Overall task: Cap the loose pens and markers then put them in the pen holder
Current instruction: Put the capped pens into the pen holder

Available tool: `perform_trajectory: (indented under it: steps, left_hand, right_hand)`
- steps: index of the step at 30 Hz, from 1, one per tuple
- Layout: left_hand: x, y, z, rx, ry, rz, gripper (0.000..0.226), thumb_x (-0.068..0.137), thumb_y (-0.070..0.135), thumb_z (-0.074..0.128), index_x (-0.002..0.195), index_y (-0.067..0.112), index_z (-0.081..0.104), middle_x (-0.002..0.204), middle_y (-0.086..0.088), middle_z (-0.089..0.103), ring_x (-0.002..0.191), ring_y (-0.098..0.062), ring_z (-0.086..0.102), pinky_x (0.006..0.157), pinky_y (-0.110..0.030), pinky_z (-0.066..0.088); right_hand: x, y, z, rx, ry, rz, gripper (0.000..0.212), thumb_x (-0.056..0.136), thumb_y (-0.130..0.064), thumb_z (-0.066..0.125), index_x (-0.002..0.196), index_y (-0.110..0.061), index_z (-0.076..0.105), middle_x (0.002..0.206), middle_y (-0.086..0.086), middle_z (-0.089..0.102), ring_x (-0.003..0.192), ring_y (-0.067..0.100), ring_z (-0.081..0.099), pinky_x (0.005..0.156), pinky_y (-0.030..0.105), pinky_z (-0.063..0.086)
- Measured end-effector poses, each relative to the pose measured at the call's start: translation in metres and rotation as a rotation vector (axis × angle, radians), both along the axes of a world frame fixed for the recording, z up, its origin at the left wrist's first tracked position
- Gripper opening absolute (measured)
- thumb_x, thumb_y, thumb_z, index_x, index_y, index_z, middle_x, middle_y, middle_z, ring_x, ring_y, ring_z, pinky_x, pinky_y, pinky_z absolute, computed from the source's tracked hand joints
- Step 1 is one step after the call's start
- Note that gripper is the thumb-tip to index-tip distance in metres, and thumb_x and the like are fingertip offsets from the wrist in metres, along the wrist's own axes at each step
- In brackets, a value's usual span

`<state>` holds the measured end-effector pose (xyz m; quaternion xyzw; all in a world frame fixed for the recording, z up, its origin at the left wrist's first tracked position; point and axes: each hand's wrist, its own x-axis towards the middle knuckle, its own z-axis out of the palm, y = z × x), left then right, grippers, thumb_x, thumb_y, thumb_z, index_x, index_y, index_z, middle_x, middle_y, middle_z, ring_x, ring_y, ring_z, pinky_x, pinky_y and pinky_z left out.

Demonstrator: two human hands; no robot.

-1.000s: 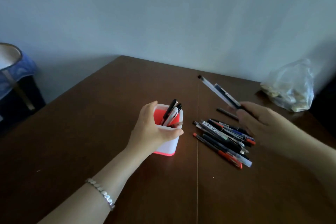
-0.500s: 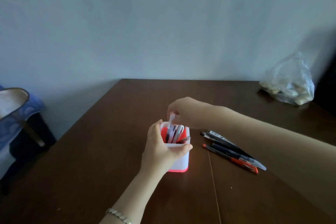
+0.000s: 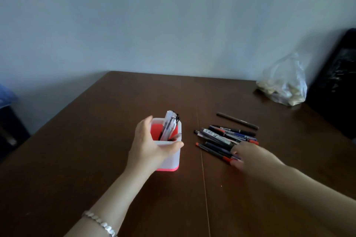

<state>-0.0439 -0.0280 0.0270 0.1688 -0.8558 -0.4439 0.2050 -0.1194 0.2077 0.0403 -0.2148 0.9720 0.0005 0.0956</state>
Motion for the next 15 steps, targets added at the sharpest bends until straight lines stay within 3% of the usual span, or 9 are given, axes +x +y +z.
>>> perform_trajectory:
  steps: [3, 6, 10, 12, 15]
  left_hand:
    - [0.0, 0.002, 0.0, 0.0, 0.002, 0.001, 0.097, 0.063, 0.038, 0.08, 0.14, 0.02, 0.025, 0.144, 0.002, 0.029, 0.126, -0.015, 0.035, 0.083, -0.025, 0.035]
    - [0.0, 0.002, 0.001, -0.005, -0.011, 0.005, 0.097, 0.063, 0.039, 0.08, 0.14, 0.021, 0.025, 0.144, 0.002, 0.029, 0.126, -0.015, 0.035, 0.083, -0.026, 0.035]
    - [0.001, 0.002, 0.002, -0.003, 0.001, 0.005, 0.096, 0.063, 0.037, 0.08, 0.14, 0.02, 0.026, 0.144, 0.001, 0.029, 0.126, -0.015, 0.035, 0.083, -0.024, 0.035]
    - [0.001, 0.002, 0.002, -0.009, 0.006, 0.004, 0.096, 0.062, 0.038, 0.08, 0.14, 0.02, 0.026, 0.143, 0.001, 0.03, 0.124, -0.013, 0.036, 0.083, -0.025, 0.036]
    - [0.001, 0.001, 0.002, -0.018, 0.003, 0.006, 0.097, 0.062, 0.04, 0.08, 0.139, 0.022, 0.025, 0.141, 0.003, 0.031, 0.111, -0.006, 0.035, 0.081, -0.026, 0.039]
  right_hand:
    - [0.013, 0.002, -0.026, -0.021, 0.078, -0.008, 0.038, 0.092, -0.037, 0.046, 0.127, -0.022, 0.044, 0.127, -0.003, 0.047, 0.117, 0.013, 0.046, 0.095, 0.026, 0.043]
    - [0.013, -0.003, -0.031, -0.106, 0.034, -0.046, 0.038, 0.093, -0.033, 0.045, 0.128, -0.019, 0.041, 0.126, -0.001, 0.047, 0.115, 0.015, 0.048, 0.093, 0.026, 0.044]
    - [0.011, -0.012, -0.036, -0.03, 0.023, 0.052, 0.04, 0.093, -0.017, 0.039, 0.133, -0.016, 0.035, 0.124, 0.002, 0.05, 0.114, 0.018, 0.05, 0.091, 0.029, 0.042]
    - [0.011, -0.015, -0.03, -0.126, -0.033, 0.036, 0.035, 0.096, -0.019, 0.036, 0.13, -0.016, 0.035, 0.106, 0.001, 0.058, 0.093, 0.015, 0.059, 0.079, 0.028, 0.046]
    - [0.007, -0.022, 0.006, -0.462, -0.049, -0.032, 0.028, 0.097, -0.028, 0.037, 0.122, -0.015, 0.041, 0.07, -0.007, 0.051, 0.059, 0.006, 0.05, 0.053, 0.014, 0.043]
